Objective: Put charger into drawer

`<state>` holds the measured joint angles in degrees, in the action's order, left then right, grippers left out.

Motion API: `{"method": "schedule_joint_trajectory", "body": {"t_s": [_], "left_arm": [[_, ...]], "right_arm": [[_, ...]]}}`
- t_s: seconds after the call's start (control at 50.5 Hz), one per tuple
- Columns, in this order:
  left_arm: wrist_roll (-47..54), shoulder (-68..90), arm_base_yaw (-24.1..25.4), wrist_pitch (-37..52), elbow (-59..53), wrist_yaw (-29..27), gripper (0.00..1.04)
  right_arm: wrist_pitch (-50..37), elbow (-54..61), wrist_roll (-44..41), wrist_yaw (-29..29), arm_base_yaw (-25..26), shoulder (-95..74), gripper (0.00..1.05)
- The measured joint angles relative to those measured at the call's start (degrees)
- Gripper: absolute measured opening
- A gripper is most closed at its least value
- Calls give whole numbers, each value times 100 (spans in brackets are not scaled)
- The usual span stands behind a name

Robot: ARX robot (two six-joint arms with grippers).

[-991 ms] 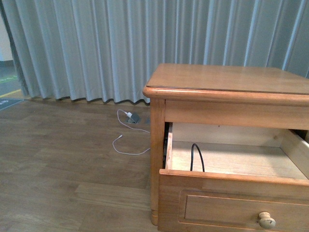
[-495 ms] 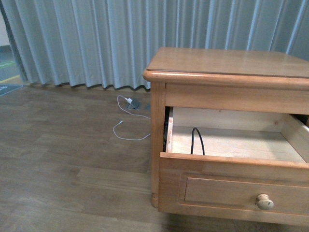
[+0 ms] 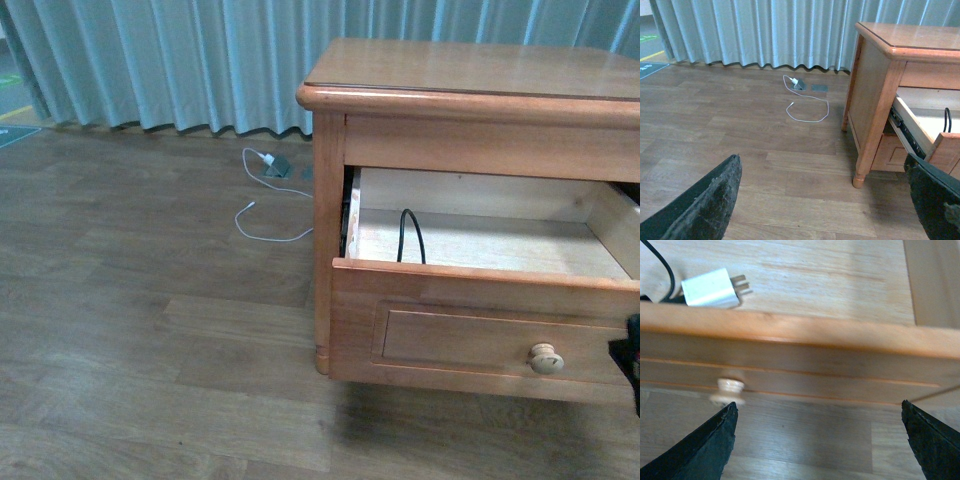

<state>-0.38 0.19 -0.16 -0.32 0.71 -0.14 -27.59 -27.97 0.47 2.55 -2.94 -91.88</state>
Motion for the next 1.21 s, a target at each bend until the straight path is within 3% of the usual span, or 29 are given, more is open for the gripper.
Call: {"method": "schedule_joint_trajectory", "body": {"t_s": [0.238, 0.575, 0.931, 1.209], "left_arm": [[0, 0, 0, 0, 0, 0, 99], [0, 0, 0, 0, 0, 0, 99], [2, 0, 0, 0, 0, 0, 99], [2, 0, 0, 0, 0, 0, 99]], "right_arm": [[-450, -785, 415, 350, -348, -914, 97], [-1303, -2597, 774, 787, -387, -2675, 97], [-1360, -4120, 881, 1204, -278, -3685, 97], [-1370, -4406, 946, 1414, -319, -3891, 97]]}}
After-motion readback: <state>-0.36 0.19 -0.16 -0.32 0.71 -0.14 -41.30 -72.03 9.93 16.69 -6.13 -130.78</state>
